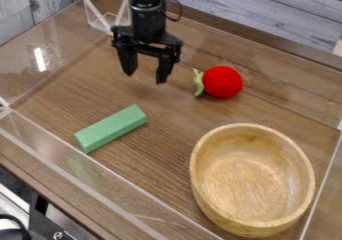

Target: Move the red object to the right side of the table

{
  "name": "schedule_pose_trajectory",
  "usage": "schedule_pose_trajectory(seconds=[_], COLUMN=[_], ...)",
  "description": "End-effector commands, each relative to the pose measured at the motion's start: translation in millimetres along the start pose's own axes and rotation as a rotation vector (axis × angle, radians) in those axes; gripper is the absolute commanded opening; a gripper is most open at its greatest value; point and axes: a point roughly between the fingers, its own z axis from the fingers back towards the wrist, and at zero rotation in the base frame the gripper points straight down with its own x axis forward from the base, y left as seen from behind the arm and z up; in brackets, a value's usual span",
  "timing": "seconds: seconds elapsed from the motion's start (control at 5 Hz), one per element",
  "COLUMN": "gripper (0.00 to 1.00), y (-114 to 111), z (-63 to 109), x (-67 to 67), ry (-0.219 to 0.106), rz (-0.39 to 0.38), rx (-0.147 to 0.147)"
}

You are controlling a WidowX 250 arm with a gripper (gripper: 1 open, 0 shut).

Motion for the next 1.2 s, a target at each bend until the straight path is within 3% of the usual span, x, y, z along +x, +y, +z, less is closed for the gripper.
schedule_pose_trajectory(seconds=[0.0,0.2,0.6,1.0], gripper=[1.00,1.00,1.00,1.00], y=[-12.6,-23.7,-47.7,-72.8], z=[19.4,21.2,28.3,14.7], x=[10.2,12.3,15.4,20.5], ry=[-0.046,-0.036,-0.030,-0.006], rz=[0.053,0.123,0.455,0.772], rx=[-0.048,-0.099,-0.185,-0.245])
